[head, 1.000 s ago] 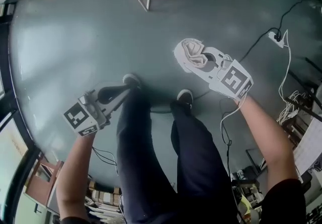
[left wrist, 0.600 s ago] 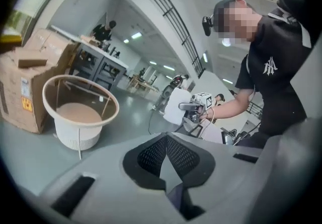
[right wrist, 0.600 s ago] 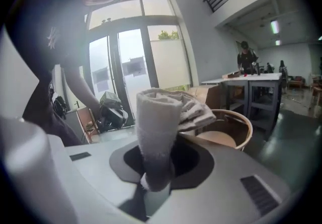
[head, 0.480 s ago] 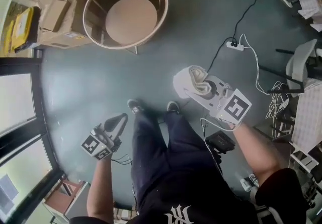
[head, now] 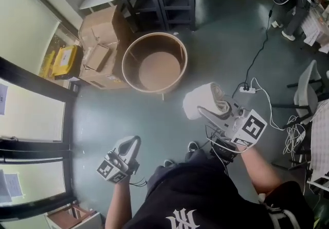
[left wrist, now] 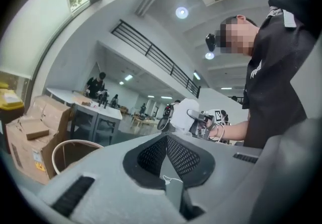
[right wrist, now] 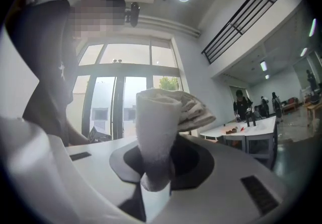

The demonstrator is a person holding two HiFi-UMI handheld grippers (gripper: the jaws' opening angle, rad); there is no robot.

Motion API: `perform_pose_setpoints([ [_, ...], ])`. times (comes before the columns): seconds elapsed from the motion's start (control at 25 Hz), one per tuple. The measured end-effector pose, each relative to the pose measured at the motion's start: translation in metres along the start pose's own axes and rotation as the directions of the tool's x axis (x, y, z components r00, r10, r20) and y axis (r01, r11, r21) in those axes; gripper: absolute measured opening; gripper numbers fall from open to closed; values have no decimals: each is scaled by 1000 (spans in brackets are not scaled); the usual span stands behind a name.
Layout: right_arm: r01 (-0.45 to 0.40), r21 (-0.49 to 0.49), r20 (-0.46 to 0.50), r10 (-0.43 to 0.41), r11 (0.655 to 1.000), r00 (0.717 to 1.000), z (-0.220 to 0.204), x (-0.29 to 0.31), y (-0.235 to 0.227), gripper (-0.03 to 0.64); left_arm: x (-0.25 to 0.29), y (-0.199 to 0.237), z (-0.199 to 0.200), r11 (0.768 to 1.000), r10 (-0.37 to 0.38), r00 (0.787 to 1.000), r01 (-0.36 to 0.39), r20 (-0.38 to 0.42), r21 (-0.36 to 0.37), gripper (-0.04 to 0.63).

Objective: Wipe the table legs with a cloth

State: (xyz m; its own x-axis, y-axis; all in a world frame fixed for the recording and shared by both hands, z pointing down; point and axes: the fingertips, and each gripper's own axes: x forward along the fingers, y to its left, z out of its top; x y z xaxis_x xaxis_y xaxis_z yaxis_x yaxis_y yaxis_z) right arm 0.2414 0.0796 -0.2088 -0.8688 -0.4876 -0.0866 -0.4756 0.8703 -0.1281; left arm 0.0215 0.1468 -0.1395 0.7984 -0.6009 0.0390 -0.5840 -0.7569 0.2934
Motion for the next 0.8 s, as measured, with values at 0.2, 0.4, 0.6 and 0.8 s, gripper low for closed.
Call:
perform_pose_setpoints([
  [0.2,47,76,50,-50,996,997,34,-7,31,77,-26,-19,44,999,-18,995,13,98,50,6],
  [0.4,67,138,31,-72,988,997,41,8,101,77,-89,-30,85,998,-41,979,31,198,51,6],
  [0.6,0,216,-25,5,977,1000,31,22,187,77,-155,-57,98,994,-105,958,104,266,19,6],
  [0.8,-22,259,-1,23,966,1000,39,17,250,77,-169,-87,80,978,-208,947,206,246,35,6],
])
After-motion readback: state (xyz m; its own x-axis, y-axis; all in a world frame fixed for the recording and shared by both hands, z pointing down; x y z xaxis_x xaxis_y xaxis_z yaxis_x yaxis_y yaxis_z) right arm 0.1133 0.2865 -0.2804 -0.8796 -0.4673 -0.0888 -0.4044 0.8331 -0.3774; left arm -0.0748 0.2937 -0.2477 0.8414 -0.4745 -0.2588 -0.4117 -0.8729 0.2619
